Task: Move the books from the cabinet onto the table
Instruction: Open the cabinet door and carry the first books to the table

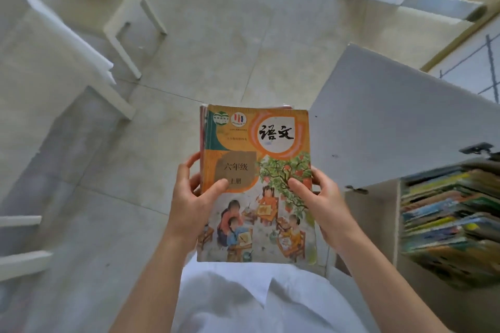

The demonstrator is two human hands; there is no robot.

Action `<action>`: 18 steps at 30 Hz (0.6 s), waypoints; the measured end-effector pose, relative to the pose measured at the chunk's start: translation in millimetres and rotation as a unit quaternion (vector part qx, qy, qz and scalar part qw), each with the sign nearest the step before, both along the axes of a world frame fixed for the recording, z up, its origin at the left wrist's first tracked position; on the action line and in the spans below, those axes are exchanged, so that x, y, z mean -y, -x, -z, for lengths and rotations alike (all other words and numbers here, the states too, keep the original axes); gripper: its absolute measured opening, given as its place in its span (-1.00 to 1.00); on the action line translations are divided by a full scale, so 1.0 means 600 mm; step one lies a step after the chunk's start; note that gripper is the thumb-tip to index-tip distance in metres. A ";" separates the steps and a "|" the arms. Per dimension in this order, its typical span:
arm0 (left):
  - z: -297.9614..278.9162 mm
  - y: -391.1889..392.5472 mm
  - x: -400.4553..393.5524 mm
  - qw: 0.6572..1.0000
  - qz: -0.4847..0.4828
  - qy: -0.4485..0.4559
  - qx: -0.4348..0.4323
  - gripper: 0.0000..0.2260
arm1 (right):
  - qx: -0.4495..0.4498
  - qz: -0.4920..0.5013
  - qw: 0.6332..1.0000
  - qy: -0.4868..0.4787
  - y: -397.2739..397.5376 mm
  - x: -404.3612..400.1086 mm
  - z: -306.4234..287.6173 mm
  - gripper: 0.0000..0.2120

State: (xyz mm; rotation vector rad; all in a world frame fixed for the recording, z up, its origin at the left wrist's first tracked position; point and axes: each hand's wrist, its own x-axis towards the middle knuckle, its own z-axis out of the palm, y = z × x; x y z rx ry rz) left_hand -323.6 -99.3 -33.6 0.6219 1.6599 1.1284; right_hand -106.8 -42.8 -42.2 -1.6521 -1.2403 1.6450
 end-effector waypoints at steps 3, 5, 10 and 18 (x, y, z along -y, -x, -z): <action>0.000 0.050 0.028 0.998 -0.069 -0.007 -0.002 -0.50 | 0.009 -0.056 0.998 0.004 0.070 -0.020 0.001 -0.54; 0.002 0.089 0.050 0.993 -0.115 -0.009 -0.004 -0.50 | 0.010 -0.098 0.995 0.005 0.125 -0.029 0.002 -0.52; 0.002 0.206 0.112 0.979 -0.203 -0.012 -0.010 -0.48 | -0.009 -0.171 0.985 0.009 0.277 -0.024 0.000 -0.68; -0.011 0.409 0.191 0.955 -0.296 -0.014 -0.023 -0.50 | -0.015 -0.245 0.969 0.030 0.537 0.009 -0.010 -0.79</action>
